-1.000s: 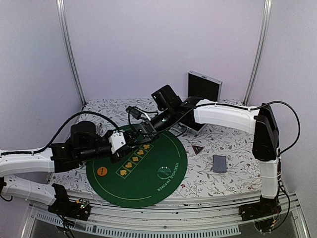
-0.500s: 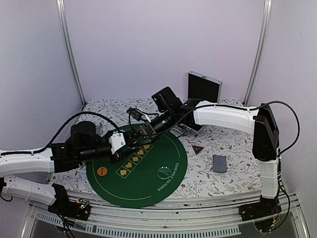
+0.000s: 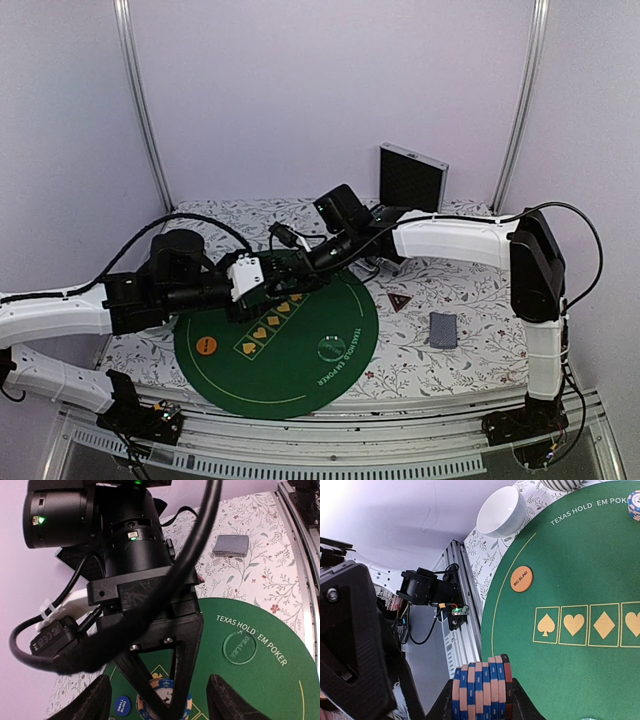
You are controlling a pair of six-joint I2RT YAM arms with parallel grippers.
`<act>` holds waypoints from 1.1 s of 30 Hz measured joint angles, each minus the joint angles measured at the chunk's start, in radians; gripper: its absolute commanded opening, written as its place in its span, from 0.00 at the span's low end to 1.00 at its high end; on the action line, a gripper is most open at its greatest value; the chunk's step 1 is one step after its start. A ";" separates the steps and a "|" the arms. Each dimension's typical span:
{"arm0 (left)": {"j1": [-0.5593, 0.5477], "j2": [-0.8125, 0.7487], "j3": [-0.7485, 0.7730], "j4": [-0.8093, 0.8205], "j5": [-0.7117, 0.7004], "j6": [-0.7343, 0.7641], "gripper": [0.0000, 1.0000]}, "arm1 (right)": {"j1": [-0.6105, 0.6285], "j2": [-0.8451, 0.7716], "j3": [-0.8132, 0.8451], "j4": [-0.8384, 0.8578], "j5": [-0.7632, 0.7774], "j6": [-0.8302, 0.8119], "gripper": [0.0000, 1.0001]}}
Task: Distribute texas hold em gaming equipment
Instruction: Pass from the right arm to the left
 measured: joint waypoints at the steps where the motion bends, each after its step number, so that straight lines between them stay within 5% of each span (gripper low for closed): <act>1: -0.001 -0.002 0.009 -0.020 -0.002 0.007 0.67 | 0.000 -0.002 -0.010 0.006 0.006 0.005 0.02; 8: -0.002 0.005 0.073 -0.179 0.014 0.050 0.80 | 0.000 -0.023 -0.050 0.034 0.026 0.025 0.02; 14: -0.002 0.055 0.113 -0.220 0.003 0.060 0.63 | 0.000 -0.049 -0.071 0.074 0.023 0.043 0.02; 21: -0.002 0.107 0.113 -0.189 -0.067 0.084 0.55 | 0.000 -0.053 -0.089 0.098 0.021 0.053 0.02; 33: 0.001 0.128 0.112 -0.148 -0.116 0.104 0.62 | 0.000 -0.053 -0.089 0.109 0.015 0.053 0.02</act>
